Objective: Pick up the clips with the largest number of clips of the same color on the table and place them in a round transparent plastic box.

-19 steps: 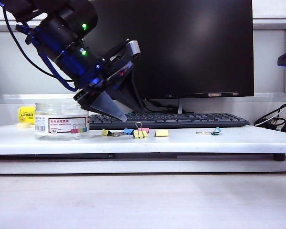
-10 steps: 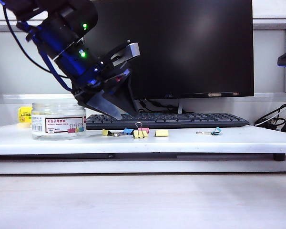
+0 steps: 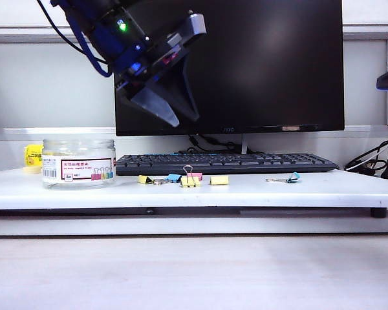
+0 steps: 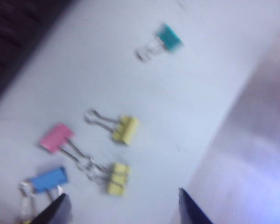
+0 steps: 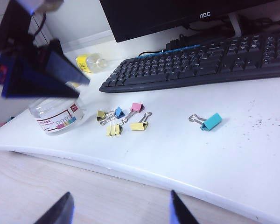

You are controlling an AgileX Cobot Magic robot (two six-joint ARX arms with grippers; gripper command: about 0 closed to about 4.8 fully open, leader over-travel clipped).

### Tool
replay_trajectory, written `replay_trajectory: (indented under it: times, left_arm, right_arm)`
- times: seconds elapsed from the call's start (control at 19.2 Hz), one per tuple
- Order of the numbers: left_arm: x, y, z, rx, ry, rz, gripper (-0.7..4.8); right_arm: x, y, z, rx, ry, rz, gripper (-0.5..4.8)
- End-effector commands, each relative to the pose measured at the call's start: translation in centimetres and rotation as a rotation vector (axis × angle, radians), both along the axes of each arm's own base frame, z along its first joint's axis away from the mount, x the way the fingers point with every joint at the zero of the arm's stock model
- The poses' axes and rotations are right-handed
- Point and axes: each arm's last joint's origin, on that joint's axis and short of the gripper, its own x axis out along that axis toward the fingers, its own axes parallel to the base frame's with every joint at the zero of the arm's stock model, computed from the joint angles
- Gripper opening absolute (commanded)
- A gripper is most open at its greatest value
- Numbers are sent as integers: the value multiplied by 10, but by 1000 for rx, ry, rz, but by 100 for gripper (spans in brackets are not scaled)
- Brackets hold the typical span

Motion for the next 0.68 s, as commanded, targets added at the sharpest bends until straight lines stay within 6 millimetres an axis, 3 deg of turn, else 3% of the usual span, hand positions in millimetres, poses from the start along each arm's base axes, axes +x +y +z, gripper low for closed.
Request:
replay_trajectory:
  times: [0.05, 0.36, 0.68]
  left_arm:
    - [0, -1, -10, 31, 38, -46, 311]
    - [5, -14, -32, 71, 61, -81, 310]
    - [9, -19, -36, 142, -26, -52, 310]
  right_arm:
    - [0, 0, 2, 7, -16, 6, 265]
    - [0, 0, 2, 7, -15, 6, 265]
    - [0, 0, 2, 7, -15, 6, 265]
